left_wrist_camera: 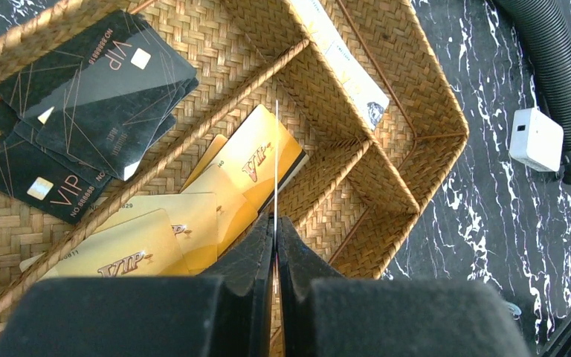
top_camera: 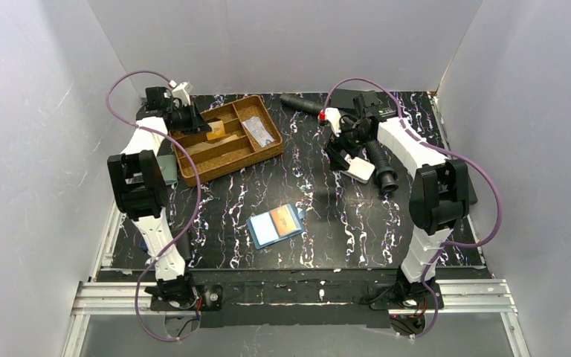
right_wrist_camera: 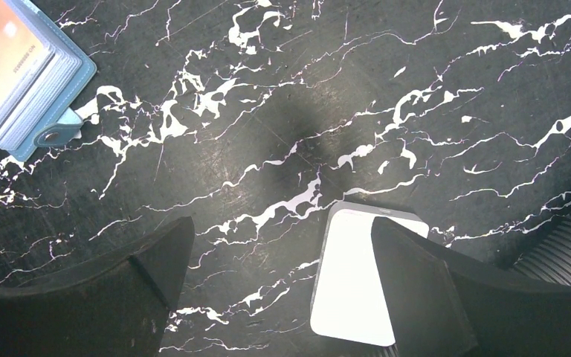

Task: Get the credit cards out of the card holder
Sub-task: Place the credit card in the storage box.

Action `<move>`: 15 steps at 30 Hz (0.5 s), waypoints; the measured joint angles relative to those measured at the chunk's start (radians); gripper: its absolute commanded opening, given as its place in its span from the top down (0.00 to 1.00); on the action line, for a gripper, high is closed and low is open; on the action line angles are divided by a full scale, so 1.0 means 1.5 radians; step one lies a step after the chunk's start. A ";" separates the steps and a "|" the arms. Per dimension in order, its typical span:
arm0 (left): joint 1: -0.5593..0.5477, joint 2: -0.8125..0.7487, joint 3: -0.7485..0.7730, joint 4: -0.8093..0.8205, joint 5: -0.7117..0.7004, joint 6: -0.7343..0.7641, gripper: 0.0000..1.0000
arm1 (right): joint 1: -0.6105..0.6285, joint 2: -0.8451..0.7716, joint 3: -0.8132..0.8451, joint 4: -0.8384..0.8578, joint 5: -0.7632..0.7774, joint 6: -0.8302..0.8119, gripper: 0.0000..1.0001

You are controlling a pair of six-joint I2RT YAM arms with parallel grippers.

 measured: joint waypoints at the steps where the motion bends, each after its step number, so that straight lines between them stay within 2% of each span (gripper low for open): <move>1: 0.000 0.002 0.000 -0.002 0.000 0.004 1.00 | 0.000 0.000 0.000 0.000 0.000 0.000 0.02; 15: 0.000 0.027 -0.003 -0.015 -0.040 0.017 0.97 | 0.000 0.000 -0.001 0.000 -0.006 0.000 0.02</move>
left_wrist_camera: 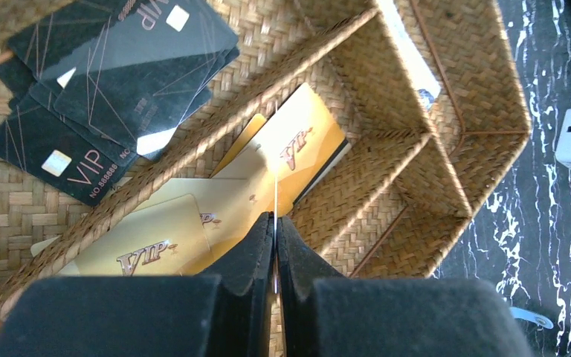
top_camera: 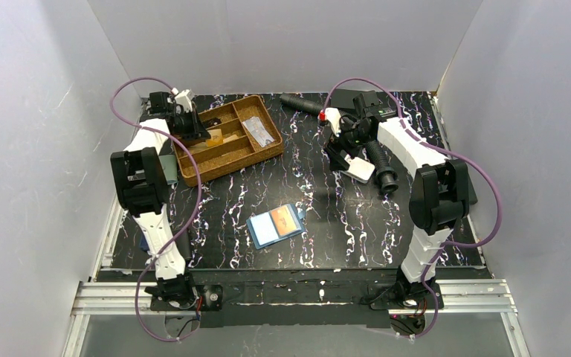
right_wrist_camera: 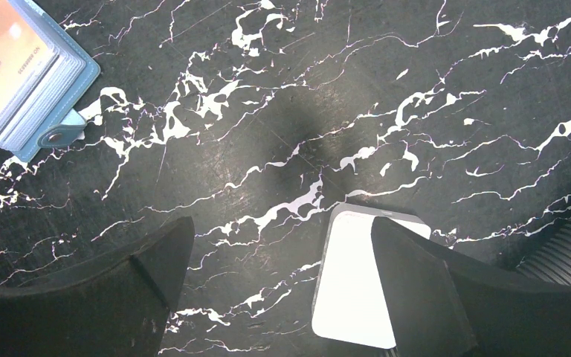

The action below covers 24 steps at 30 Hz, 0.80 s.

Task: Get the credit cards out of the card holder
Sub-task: Place the credit card in the storage box.

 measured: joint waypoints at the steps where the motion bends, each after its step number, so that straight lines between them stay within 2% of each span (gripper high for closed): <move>1: 0.000 0.006 0.000 -0.001 -0.004 -0.001 0.97 | 0.000 0.000 0.000 0.000 0.000 0.000 0.02; 7: 0.000 0.025 0.000 -0.006 -0.020 -0.019 0.95 | 0.000 -0.002 -0.002 0.002 0.000 0.000 0.02; 10: -0.003 0.025 0.000 -0.006 -0.033 -0.026 0.89 | 0.000 -0.006 -0.008 0.005 -0.002 0.000 0.02; 14: -0.005 0.025 0.000 -0.011 -0.064 -0.033 0.74 | 0.000 -0.012 -0.014 0.006 -0.004 0.002 0.02; 24: -0.012 0.005 0.052 -0.084 -0.169 -0.054 0.59 | 0.000 -0.034 -0.023 0.009 -0.018 0.004 0.02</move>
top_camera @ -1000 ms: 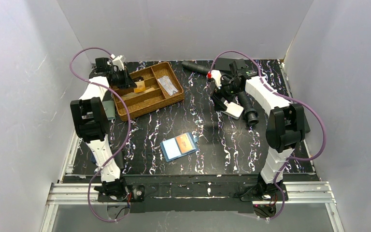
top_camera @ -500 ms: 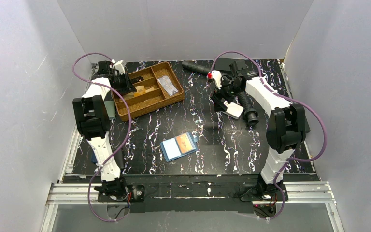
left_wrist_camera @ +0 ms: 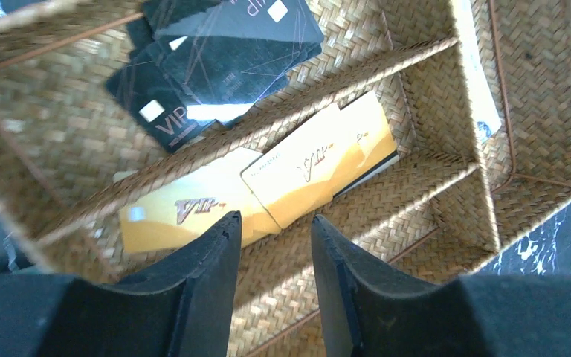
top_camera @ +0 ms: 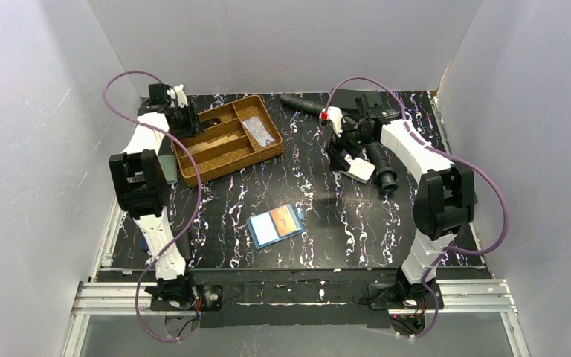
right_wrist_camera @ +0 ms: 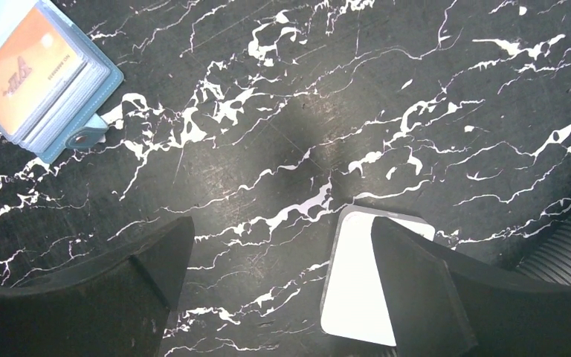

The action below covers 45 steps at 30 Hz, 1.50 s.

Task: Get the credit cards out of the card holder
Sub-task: Place the credit card in the storage box, then remove the credit card from the card holder.

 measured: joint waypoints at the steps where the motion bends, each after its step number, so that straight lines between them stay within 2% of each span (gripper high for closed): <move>1: 0.000 -0.013 0.000 -0.005 -0.011 -0.003 0.57 | 0.000 -0.003 -0.001 0.001 -0.002 0.001 0.02; 5: 0.000 -0.101 -0.019 -0.003 -0.051 -0.020 0.39 | 0.000 -0.022 -0.011 0.002 -0.009 0.001 0.02; 9: 0.001 -0.272 -0.118 0.053 -0.076 -0.062 0.04 | 0.000 -0.036 -0.012 -0.007 -0.024 -0.011 0.02; 10: 0.001 -0.320 -0.153 0.076 -0.081 -0.080 0.02 | -0.001 -0.041 -0.012 -0.010 -0.030 -0.016 0.02; 15: 0.017 -0.530 -0.359 0.207 -0.079 -0.211 0.02 | -0.005 -0.071 -0.017 -0.025 -0.062 -0.025 0.02; 18: 0.049 -0.605 -0.456 0.241 -0.041 -0.285 0.02 | -0.009 -0.099 -0.031 -0.027 -0.084 -0.021 0.02; 25: 0.070 -0.718 -0.560 0.226 0.052 -0.387 0.02 | -0.025 -0.120 -0.014 -0.088 -0.125 0.000 0.02; 32: 0.051 -0.834 -0.623 0.202 0.125 -0.438 0.02 | -0.040 -0.073 0.123 -0.257 -0.180 -0.038 0.02; 35: 0.033 -0.864 -0.664 0.187 0.157 -0.447 0.02 | -0.043 -0.055 0.136 -0.327 -0.198 -0.062 0.02; 37: 0.002 -0.893 -0.697 0.166 0.168 -0.445 0.02 | -0.044 -0.056 0.112 -0.352 -0.204 -0.068 0.02; 40: -0.051 -0.945 -0.710 0.110 0.176 -0.436 0.02 | -0.046 -0.096 0.028 -0.329 -0.196 -0.040 0.02; 45: -0.110 -1.037 -0.708 0.036 0.188 -0.416 0.02 | -0.052 -0.255 -0.100 -0.240 -0.149 0.046 0.02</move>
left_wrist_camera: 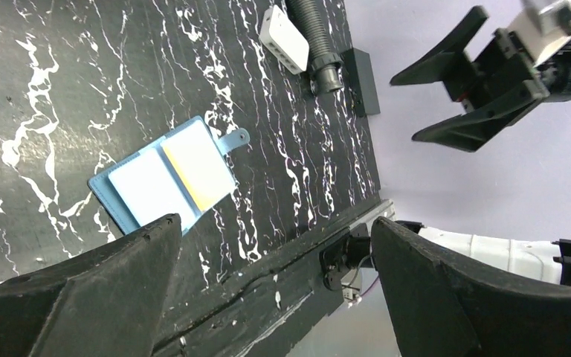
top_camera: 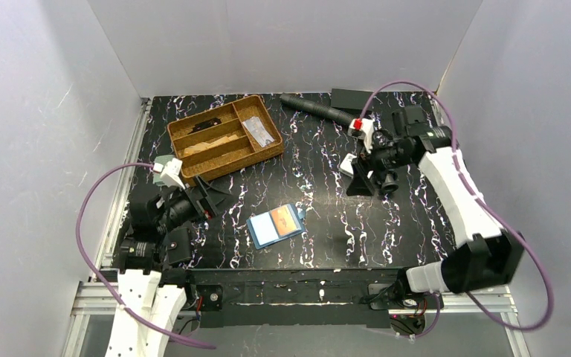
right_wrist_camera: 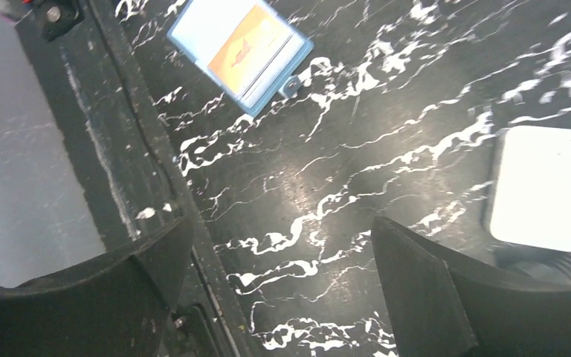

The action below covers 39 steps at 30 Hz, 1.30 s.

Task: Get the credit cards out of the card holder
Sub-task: Remove the credit card from the card holder.

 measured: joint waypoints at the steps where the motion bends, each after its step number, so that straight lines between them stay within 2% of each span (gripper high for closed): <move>1: -0.004 -0.016 0.000 -0.015 0.002 0.003 0.02 | -0.002 -0.034 -0.011 0.016 0.008 0.014 0.01; 5: -0.007 -0.068 -0.004 -0.058 0.009 0.008 0.02 | -0.015 -0.120 -0.043 0.077 0.025 0.063 0.02; 12: -0.008 -0.114 -0.052 -0.087 0.028 0.009 0.02 | -0.060 -0.131 -0.106 0.131 0.030 0.111 0.02; 25: -0.022 -0.113 -0.059 -0.099 0.042 0.007 0.02 | -0.088 -0.171 -0.168 0.173 -0.006 0.123 0.02; 34: -0.071 -0.109 -0.070 -0.099 0.015 -0.011 0.02 | -0.088 -0.129 -0.169 0.187 -0.092 0.110 0.02; 39: -0.109 -0.053 -0.070 -0.097 -0.005 -0.010 0.02 | -0.088 -0.134 -0.185 0.195 -0.107 0.075 0.02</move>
